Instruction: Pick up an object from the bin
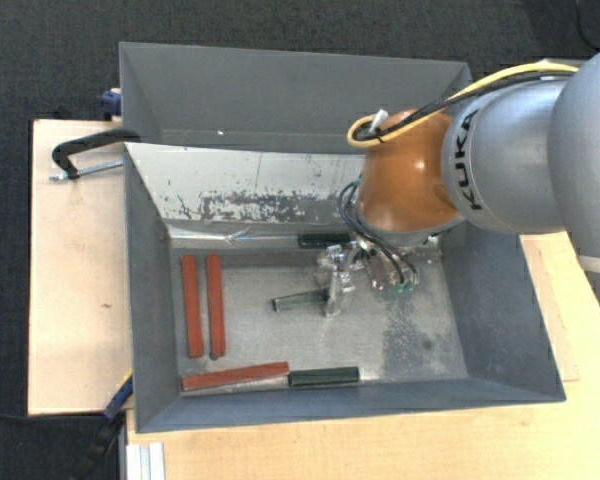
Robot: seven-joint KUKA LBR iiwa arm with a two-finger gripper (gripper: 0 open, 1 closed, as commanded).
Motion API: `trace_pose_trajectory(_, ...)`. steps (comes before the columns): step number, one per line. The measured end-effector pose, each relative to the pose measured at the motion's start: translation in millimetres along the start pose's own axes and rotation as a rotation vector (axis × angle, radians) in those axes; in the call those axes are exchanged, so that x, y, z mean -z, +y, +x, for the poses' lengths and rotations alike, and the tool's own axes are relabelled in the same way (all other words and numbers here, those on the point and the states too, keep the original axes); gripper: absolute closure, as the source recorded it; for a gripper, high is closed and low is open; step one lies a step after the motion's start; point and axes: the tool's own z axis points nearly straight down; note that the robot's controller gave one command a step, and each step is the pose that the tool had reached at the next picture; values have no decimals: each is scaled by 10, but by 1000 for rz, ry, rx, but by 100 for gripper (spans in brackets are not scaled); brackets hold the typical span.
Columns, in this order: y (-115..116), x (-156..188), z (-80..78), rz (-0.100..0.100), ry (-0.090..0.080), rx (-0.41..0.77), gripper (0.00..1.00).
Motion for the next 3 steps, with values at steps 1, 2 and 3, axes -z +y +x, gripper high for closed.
trace_pose_trajectory(1, 42, 855, -22, 1, -5, -21, 100)
trace_pose_trajectory(2, 42, 855, -22, 1, -5, -21, 100)
trace_pose_trajectory(3, 37, 1699, 45, 1, -5, -34, 100)
